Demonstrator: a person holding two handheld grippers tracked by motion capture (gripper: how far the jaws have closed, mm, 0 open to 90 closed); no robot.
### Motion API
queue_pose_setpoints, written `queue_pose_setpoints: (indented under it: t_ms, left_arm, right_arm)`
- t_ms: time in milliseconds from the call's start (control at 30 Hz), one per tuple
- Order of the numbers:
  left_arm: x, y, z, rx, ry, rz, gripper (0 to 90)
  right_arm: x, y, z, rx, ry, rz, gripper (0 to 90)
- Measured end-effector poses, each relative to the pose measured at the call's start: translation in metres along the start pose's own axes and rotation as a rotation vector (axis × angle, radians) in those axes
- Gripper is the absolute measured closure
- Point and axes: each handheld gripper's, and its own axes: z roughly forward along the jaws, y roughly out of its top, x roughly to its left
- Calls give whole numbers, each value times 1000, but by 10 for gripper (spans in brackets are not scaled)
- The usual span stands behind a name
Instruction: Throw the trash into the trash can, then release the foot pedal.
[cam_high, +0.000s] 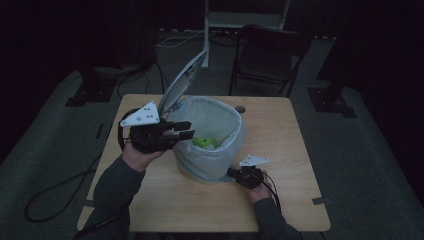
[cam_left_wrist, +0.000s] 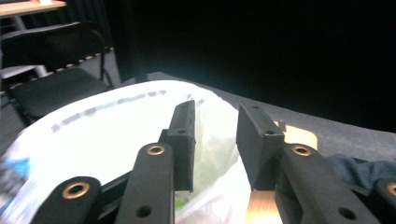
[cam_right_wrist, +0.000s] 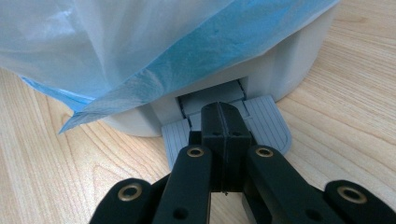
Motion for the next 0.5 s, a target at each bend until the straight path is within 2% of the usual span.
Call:
queue_pose_setpoints:
  t_ms: [133, 433, 467, 500]
  left_arm:
    - [-1, -11, -15, 7, 39, -4, 656]
    - [1, -46, -48, -20, 102, -74, 636]
    - [1, -46, -48, -20, 102, -74, 629]
    - [3, -54, -54, -19, 127, -93, 629]
  right_arm:
    - [0, 0, 0, 0, 2, 4, 900]
    - [0, 0, 0, -1, 0, 4, 899]
    - [0, 0, 0, -1, 0, 4, 899]
    - [0, 0, 0, -1, 0, 5, 899]
